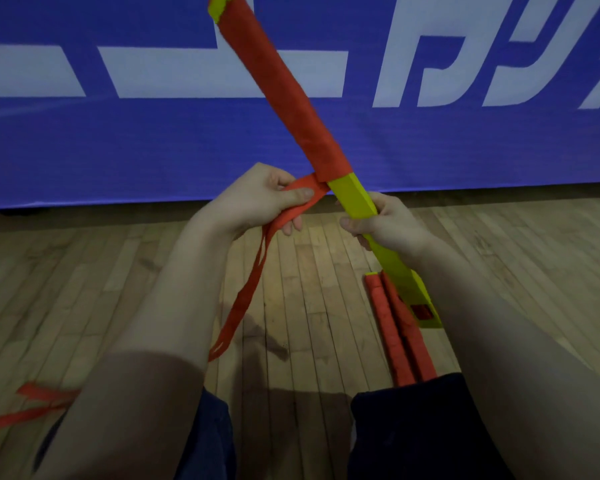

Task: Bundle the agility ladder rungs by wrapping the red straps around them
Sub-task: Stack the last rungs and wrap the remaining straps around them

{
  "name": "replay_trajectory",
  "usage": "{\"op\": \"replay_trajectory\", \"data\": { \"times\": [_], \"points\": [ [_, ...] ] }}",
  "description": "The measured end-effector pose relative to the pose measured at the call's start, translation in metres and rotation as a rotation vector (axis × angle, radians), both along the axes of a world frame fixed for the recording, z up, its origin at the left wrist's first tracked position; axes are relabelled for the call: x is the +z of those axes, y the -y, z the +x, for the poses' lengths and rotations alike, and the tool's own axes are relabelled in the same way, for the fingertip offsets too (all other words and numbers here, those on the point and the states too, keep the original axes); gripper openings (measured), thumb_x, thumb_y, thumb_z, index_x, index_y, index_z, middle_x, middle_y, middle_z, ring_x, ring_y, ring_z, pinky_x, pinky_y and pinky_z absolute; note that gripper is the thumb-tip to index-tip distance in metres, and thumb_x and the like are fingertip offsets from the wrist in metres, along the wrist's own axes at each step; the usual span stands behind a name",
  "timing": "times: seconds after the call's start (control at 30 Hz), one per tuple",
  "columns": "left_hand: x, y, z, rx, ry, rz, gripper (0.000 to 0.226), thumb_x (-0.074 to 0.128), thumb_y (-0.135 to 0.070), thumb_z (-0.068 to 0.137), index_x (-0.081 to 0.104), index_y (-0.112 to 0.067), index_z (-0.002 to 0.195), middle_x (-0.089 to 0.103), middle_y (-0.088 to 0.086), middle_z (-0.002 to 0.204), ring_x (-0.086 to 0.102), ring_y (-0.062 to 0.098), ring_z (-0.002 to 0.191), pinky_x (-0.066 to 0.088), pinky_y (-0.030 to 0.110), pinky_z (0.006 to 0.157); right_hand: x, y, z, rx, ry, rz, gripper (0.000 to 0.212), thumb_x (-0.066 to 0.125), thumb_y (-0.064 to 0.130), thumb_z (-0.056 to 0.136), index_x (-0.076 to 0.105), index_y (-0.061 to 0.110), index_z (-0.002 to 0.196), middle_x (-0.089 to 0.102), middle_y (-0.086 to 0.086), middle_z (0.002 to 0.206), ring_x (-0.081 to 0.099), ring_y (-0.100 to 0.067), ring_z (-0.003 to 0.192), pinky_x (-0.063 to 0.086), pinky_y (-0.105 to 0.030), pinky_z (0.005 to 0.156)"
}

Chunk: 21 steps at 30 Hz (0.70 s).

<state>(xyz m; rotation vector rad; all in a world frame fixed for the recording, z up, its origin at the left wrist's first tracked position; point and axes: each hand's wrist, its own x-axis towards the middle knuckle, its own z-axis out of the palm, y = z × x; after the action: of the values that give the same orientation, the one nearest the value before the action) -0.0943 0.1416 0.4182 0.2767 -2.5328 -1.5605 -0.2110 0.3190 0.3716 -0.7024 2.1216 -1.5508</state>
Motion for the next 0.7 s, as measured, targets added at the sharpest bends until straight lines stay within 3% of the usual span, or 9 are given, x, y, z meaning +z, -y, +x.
{"op": "replay_trajectory", "data": {
  "times": [0.07,0.2,0.3,0.4,0.5,0.6,0.7],
  "points": [
    [-0.003,-0.012,-0.006,0.034,-0.048,-0.031,0.027,0.058,-0.018,0.094,0.061,-0.004,0.071,0.064,0.002,0.051,0.054,0.007,0.039,0.039,0.014,0.043,-0.004,0.008,0.0,-0.071,-0.102,0.09,0.016,0.069,0.011,0.086,0.059,0.009,0.097,0.051,-0.002,0.065,0.044,-0.018,0.053,0.036,-0.031,0.056],
    [-0.008,-0.025,-0.014,0.068,-0.082,-0.049,0.037,0.053,-0.013,0.096,0.058,-0.007,0.06,0.062,-0.001,0.048,0.052,0.006,0.036,0.036,0.012,0.041,-0.006,0.015,0.006,-0.179,-0.34,0.306,0.014,0.061,0.023,0.089,0.057,0.014,0.099,0.061,-0.008,0.09,0.06,-0.03,0.085,0.049,-0.04,0.077],
    [-0.009,-0.031,-0.017,0.098,-0.121,-0.044,0.04,0.051,-0.013,0.096,0.056,-0.009,0.057,0.057,-0.004,0.042,0.048,0.004,0.035,0.034,0.011,0.042,-0.004,0.018,0.014,-0.217,-0.51,0.468,0.013,0.053,0.021,0.093,0.049,0.015,0.105,0.061,-0.013,0.102,0.058,-0.037,0.099,0.045,-0.038,0.077],
    [-0.01,-0.036,-0.018,0.167,-0.143,-0.005,0.044,0.056,-0.026,0.095,0.053,-0.012,0.054,0.052,-0.005,0.039,0.043,0.005,0.033,0.031,0.013,0.04,-0.002,0.024,0.021,-0.269,-0.688,0.591,0.025,0.052,0.017,0.092,0.043,0.01,0.115,0.057,-0.017,0.11,0.056,-0.039,0.106,0.038,-0.037,0.074],
    [-0.018,-0.035,-0.023,0.403,-0.16,0.077,0.052,0.064,-0.048,0.085,0.053,-0.013,0.049,0.049,-0.001,0.04,0.04,0.009,0.033,0.032,0.019,0.04,-0.004,0.031,0.032,-0.282,-0.806,0.625,0.04,0.056,0.029,0.088,0.041,0.007,0.118,0.053,-0.016,0.118,0.051,-0.038,0.113,0.04,-0.044,0.087],
    [-0.026,-0.027,-0.027,0.558,-0.197,0.187,0.049,0.069,-0.039,0.084,0.049,-0.014,0.047,0.042,-0.006,0.03,0.036,0.005,0.03,0.029,0.023,0.042,-0.006,0.035,0.039,-0.192,-0.78,0.579,0.055,0.057,0.039,0.084,0.041,0.006,0.125,0.047,-0.014,0.125,0.043,-0.034,0.121,0.033,-0.045,0.098],
    [-0.026,-0.022,-0.027,0.55,-0.21,0.261,0.045,0.068,-0.029,0.086,0.05,-0.013,0.049,0.04,-0.008,0.03,0.032,0.003,0.028,0.025,0.016,0.036,-0.003,0.035,0.031,-0.088,-0.519,0.419,0.054,0.055,0.045,0.079,0.05,0.013,0.122,0.05,-0.009,0.114,0.047,-0.027,0.112,0.039,-0.044,0.096]
  ]
}}
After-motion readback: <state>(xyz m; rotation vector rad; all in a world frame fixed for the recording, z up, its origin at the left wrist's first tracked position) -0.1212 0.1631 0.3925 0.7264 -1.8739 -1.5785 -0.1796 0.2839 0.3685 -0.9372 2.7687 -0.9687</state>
